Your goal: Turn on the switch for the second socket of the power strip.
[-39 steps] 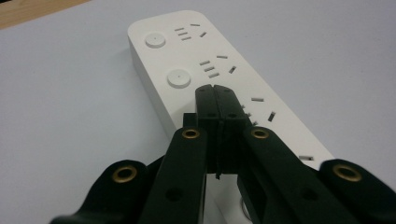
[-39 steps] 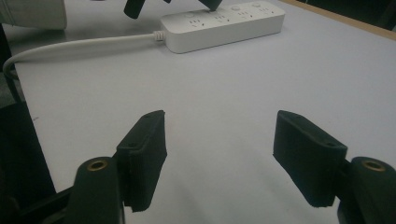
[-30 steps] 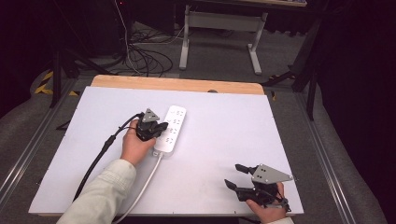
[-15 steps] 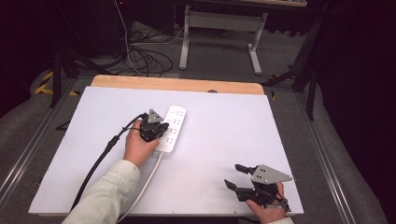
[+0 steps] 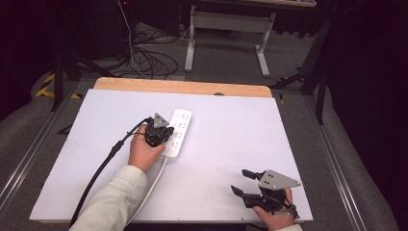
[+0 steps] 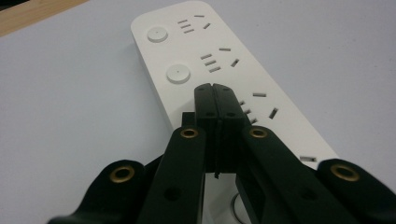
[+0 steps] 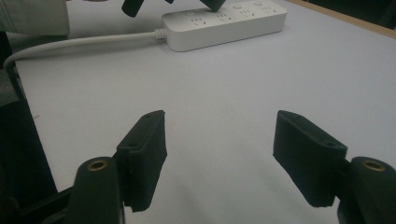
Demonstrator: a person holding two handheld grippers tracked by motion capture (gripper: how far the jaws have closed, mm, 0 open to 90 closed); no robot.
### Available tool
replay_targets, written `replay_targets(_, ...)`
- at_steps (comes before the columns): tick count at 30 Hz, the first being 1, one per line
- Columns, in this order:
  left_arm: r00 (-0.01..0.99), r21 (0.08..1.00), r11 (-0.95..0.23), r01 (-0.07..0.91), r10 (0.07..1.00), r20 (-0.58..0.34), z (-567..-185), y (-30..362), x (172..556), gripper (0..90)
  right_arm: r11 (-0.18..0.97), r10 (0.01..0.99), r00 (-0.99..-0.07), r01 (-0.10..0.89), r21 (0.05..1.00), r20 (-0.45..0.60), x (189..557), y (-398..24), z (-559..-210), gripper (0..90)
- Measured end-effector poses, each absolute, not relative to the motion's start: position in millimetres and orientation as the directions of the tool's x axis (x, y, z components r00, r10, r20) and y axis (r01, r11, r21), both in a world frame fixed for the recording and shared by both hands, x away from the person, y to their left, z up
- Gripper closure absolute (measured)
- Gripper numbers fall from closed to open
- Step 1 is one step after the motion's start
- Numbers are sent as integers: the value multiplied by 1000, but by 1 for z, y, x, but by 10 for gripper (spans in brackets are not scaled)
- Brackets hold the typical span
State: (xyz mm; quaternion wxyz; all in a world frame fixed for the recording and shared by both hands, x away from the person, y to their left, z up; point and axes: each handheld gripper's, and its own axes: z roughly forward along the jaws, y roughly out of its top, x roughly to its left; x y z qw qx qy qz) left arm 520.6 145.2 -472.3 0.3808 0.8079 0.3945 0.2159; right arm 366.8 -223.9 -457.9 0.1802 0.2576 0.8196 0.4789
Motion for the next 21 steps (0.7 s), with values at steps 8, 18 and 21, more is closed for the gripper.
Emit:
replay_targets(8,580,781,-413,469,810,80,-472,142,520,900,409,594,-803,252,877,-46,367,-224,-458,350)
replay_targets(18,588,777,-421,469,805,81,-472,142,519,900,406,592,-805,254,878,-41,366,-224,-458,350)
replay_targets(21,590,775,-423,470,803,81,-472,142,520,900,408,593,-804,254,877,-43,366,-224,-458,350)
